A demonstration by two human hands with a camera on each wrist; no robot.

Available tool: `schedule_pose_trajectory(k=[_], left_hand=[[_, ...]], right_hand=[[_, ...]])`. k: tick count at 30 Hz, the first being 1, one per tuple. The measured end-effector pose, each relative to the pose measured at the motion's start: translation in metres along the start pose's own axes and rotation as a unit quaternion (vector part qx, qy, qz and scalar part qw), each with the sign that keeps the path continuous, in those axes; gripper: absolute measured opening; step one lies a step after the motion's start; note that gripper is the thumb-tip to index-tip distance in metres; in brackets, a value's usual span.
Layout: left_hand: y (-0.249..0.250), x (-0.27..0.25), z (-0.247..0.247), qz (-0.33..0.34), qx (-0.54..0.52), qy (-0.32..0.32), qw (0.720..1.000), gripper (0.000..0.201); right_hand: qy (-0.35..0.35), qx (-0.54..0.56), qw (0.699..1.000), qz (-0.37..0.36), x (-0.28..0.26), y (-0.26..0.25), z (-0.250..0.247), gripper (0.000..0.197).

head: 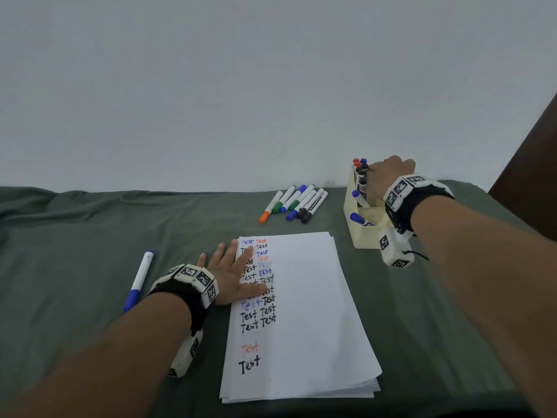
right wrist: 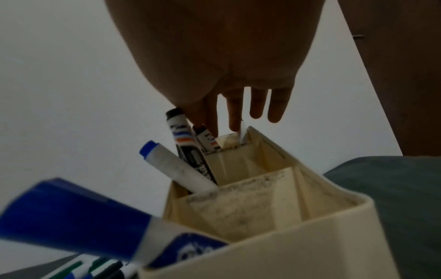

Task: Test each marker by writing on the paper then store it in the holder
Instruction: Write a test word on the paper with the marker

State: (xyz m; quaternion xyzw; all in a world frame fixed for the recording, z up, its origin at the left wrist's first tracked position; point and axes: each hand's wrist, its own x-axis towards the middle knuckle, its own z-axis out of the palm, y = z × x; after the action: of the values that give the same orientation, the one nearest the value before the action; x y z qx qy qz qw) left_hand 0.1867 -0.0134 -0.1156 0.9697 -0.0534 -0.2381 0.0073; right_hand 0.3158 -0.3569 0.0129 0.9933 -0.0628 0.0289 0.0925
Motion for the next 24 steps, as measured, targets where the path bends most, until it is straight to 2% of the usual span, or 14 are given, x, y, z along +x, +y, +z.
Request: schedule_pose_trajectory(k=[4, 7, 9, 11, 13, 16, 18, 20, 24], left_hand=[[0.000, -0.002, 0.000, -0.002, -0.001, -0.002, 1.000, 0.111], [0.001, -0.003, -0.001, -0.004, -0.001, -0.004, 1.000, 0.109], [0.002, -0.004, -0.002, -0.005, -0.003, -0.003, 1.000, 0.109], [0.002, -0.005, -0.003, -0.005, -0.003, -0.002, 1.000, 0.108], [0.003, -0.006, -0.003, -0.005, 0.000, 0.001, 1.000, 0.108], [0.003, -0.005, -0.003, -0.005, 0.002, 0.000, 1.000, 0.107], [0.002, -0.005, -0.003, -0.006, 0.004, -0.002, 1.000, 0.107], [0.003, -0.004, -0.003, -0.009, 0.003, -0.004, 1.000, 0.107], [0.002, 0.000, -0.005, -0.023, 0.006, -0.017, 1.000, 0.114]], right_hand=[[0.127, 0.164, 0.977, 0.043, -0.007, -0.002, -0.001, 0.024], [0.223, 0.210, 0.952, -0.030, -0.024, -0.011, -0.010, 0.044], [0.247, 0.248, 0.930, -0.117, -0.042, -0.025, -0.011, 0.052], [0.202, 0.263, 0.918, -0.218, -0.064, -0.044, -0.005, 0.059], [0.090, 0.260, 0.919, -0.283, -0.087, -0.060, 0.007, 0.066], [-0.096, 0.167, 0.932, -0.307, -0.114, -0.072, 0.033, 0.081], [-0.185, 0.122, 0.936, -0.274, -0.127, -0.072, 0.051, 0.094], [-0.216, 0.108, 0.940, -0.240, -0.133, -0.066, 0.064, 0.103], [-0.214, 0.114, 0.946, -0.214, -0.133, -0.042, 0.077, 0.110]])
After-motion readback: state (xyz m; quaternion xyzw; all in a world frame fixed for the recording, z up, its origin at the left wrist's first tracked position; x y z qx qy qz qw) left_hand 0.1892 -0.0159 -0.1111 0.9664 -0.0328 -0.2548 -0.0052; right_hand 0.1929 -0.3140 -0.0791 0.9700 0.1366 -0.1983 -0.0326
